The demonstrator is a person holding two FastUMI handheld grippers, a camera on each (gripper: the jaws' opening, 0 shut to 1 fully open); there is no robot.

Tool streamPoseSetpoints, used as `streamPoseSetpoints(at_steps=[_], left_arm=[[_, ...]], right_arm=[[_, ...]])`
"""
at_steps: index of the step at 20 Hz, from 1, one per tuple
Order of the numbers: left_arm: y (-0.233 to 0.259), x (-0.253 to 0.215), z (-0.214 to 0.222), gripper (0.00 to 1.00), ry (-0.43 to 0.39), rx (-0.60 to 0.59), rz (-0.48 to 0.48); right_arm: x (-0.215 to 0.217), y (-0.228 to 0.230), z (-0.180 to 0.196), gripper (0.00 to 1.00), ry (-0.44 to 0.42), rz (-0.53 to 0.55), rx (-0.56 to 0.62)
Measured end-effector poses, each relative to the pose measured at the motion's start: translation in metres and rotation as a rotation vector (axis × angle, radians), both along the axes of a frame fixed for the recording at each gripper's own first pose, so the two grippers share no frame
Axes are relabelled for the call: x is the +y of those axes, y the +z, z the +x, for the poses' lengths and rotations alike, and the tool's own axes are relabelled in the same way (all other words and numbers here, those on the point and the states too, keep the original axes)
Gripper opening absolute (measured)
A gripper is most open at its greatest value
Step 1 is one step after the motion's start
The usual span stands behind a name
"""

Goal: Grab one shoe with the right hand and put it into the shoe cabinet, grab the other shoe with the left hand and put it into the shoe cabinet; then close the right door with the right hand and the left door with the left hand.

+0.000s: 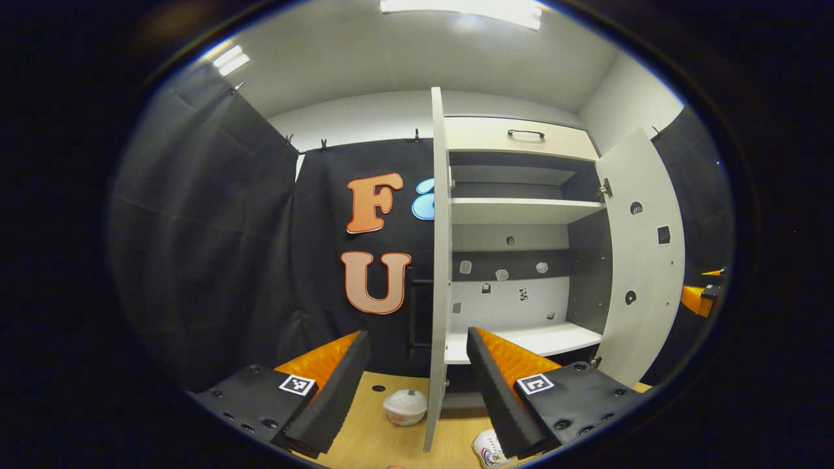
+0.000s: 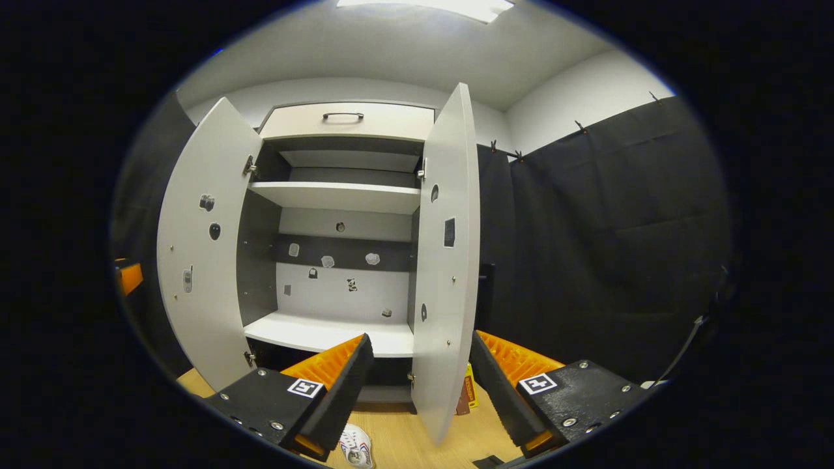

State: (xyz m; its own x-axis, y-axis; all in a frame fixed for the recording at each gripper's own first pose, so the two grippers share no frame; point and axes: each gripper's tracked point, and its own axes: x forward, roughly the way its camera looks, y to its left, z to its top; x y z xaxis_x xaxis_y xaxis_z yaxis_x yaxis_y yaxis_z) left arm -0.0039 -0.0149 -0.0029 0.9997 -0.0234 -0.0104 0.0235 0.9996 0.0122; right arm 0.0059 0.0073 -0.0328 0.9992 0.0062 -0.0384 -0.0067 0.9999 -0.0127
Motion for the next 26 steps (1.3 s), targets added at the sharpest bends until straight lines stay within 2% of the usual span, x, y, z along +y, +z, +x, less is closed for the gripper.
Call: streamPoseSetpoints(at_steps=[8,9,10,11,19,21,26], left_arm=[[-0.009,0.002,0.0,0.96,0.016,0.019,0.012],[-0.01,0.003,0.0,0.96,0.02,0.023,0.014],[-0.013,0.004,-0.001,0.96,0.024,0.028,0.017],[-0.014,0.005,-0.001,0.96,0.028,0.033,0.017],[-0.033,0.021,-0.008,0.96,0.081,0.082,0.046],[-0.037,0.025,-0.011,0.96,0.094,0.092,0.053],[-0.044,0.038,-0.012,0.98,0.125,0.111,0.08]], right_arm=[[0.045,-0.101,0.015,0.94,0.091,0.0,0.131],[0.051,-0.117,0.016,0.94,0.103,0.002,0.158],[0.056,-0.133,0.018,0.98,0.117,0.0,0.184],[0.061,-0.15,0.019,0.94,0.128,-0.005,0.209],[0.082,-0.303,0.018,0.95,0.195,-0.036,0.463],[0.086,-0.339,0.012,0.93,0.206,-0.04,0.532],[0.1,-0.413,0.006,0.76,0.241,-0.033,0.69]])
